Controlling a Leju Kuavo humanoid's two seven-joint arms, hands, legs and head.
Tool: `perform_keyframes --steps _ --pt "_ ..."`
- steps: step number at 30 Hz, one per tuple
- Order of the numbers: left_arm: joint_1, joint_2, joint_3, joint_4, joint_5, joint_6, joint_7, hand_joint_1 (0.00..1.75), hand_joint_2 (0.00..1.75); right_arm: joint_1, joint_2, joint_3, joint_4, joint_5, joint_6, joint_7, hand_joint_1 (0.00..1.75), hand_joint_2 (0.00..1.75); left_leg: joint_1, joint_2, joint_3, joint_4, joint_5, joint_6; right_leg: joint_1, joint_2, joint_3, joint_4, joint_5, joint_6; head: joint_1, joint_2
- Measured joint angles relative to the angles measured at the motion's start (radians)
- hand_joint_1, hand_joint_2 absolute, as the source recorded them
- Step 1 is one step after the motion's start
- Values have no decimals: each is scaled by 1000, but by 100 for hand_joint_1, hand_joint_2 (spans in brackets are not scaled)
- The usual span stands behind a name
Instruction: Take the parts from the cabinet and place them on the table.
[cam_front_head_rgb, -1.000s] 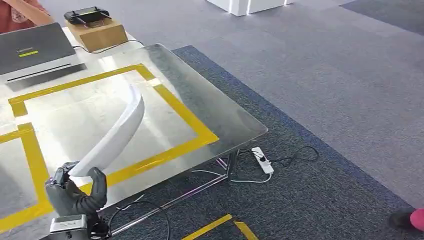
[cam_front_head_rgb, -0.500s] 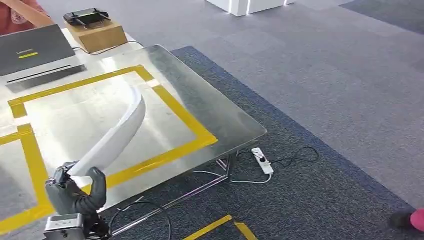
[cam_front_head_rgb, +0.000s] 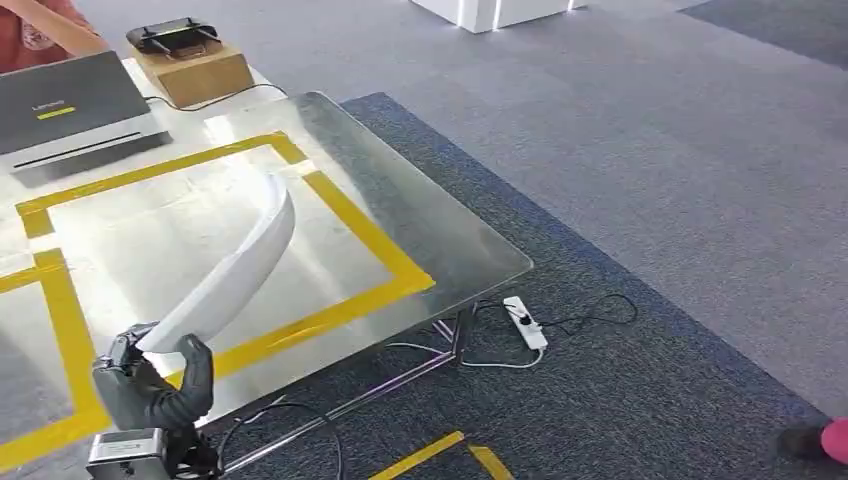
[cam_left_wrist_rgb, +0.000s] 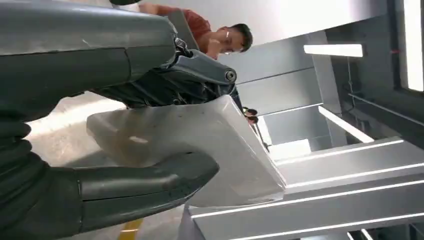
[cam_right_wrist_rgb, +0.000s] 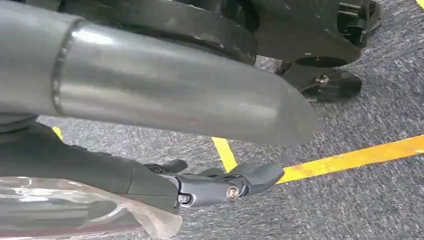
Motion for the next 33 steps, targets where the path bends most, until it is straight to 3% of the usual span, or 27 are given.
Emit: perform_keyframes --steps 18,33 --pt "1 5 0 0 -2 12 0 175 175 0 0 0 0 -8 16 -3 0 0 0 0 6 -6 3 0 0 0 6 -6 4 -1 0 0" --pt "3 8 1 0 -13 21 1 175 175 0 0 19 0 -5 -2 0 0 0 0 0 -18 24 -2 0 0 1 -21 28 -4 -2 0 0"
